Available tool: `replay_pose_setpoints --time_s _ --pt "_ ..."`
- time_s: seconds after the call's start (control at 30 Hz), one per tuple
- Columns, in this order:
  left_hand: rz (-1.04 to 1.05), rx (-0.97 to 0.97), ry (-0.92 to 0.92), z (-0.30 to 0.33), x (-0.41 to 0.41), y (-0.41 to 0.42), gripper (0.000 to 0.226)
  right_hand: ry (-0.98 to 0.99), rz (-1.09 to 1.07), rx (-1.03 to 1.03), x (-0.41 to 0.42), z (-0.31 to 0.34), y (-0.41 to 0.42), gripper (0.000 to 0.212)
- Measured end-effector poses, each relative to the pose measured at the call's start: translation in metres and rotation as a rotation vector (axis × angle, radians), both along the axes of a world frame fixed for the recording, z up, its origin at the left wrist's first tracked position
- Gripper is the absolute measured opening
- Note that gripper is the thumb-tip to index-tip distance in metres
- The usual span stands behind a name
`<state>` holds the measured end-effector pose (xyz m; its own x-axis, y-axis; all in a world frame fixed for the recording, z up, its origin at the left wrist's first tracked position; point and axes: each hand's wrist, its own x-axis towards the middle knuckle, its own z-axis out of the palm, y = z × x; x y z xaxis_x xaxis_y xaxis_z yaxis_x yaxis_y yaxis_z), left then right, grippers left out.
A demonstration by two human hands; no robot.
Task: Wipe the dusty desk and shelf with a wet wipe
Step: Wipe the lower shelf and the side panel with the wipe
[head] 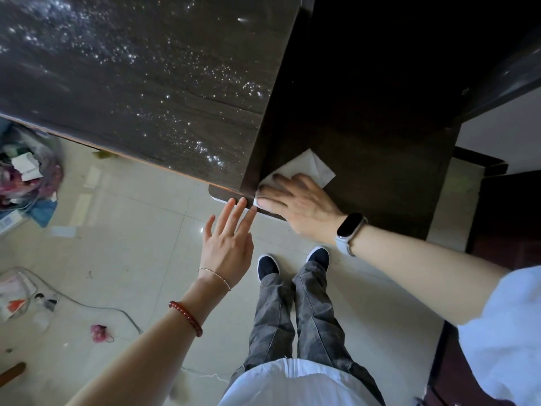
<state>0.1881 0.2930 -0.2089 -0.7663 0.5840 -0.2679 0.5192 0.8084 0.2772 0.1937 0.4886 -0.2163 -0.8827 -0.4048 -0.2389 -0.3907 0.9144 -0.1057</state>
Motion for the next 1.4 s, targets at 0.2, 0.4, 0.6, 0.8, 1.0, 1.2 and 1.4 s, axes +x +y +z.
replay_pose_setpoints --time_s 0.2,0.4,0.6,0.8,1.0,1.2,1.4 --pt "0.031 0.097 0.03 -0.003 -0.002 -0.002 0.047 -0.059 -0.301 -0.043 -0.018 0.004 0.013 0.054" --pt "-0.018 0.016 0.046 0.0 -0.006 -0.005 0.045 -0.009 -0.285 -0.162 0.024 -0.008 -0.028 0.051" --pt "0.004 -0.033 0.019 0.005 -0.003 0.0 0.047 -0.026 -0.25 -0.262 0.069 -0.003 0.008 0.044" --pt "0.074 0.011 -0.027 0.005 0.001 0.004 0.046 0.1 -1.129 -0.182 0.06 -0.006 0.034 0.049" --pt "0.055 0.002 -0.022 0.006 -0.003 0.0 0.046 0.068 -0.598 -0.313 0.041 -0.006 -0.059 0.043" --pt "0.075 -0.013 -0.046 0.007 -0.002 0.004 0.047 0.062 -1.151 -0.241 0.089 -0.001 0.031 0.045" --pt "0.044 -0.026 -0.066 0.006 -0.003 0.001 0.05 0.07 -1.07 -0.277 0.032 -0.001 -0.01 0.052"
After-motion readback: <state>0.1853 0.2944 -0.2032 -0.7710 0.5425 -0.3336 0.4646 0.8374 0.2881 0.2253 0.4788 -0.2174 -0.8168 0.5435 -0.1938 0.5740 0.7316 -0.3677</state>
